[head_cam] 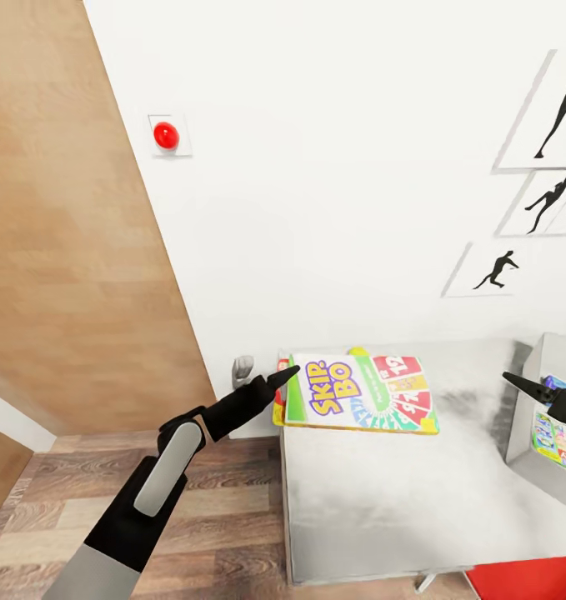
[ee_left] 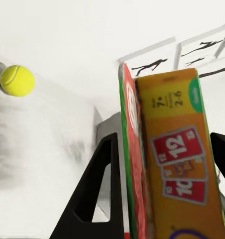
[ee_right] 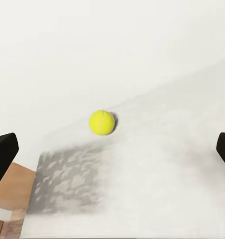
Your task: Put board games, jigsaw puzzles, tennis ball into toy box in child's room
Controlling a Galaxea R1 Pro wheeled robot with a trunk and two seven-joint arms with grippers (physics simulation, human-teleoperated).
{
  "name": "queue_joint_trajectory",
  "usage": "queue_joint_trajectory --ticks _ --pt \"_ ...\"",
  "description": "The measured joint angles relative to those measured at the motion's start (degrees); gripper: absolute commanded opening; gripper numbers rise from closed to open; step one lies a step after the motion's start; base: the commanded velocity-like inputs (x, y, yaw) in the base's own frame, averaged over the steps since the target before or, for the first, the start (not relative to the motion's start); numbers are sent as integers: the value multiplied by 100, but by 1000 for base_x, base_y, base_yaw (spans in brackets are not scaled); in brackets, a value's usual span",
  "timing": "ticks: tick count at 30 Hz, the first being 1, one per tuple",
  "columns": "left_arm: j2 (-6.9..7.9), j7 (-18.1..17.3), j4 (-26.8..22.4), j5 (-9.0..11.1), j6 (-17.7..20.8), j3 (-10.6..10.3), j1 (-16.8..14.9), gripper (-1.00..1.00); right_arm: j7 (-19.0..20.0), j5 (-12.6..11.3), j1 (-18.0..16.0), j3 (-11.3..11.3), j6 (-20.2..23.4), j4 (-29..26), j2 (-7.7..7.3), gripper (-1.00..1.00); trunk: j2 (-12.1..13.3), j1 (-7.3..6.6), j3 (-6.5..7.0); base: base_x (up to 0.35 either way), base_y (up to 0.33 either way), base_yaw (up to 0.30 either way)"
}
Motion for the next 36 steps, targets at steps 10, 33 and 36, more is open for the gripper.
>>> queue_joint_trajectory --ticks 10,33,36 --pt "-18 4 -117 55 21 -27 -11 -100 2 -1 1 -3 8 0 -5 100 1 -1 82 -15 0 -67" --pt "-20 -3 -215 64 32 -34 -15 -100 558 7 7 -4 17 0 -26 100 1 -1 288 -1 0 -84" --pt "-23 -8 -215 66 32 -36 -15 -100 611 8 7 -4 20 0 -27 100 1 -1 315 0 0 -84"
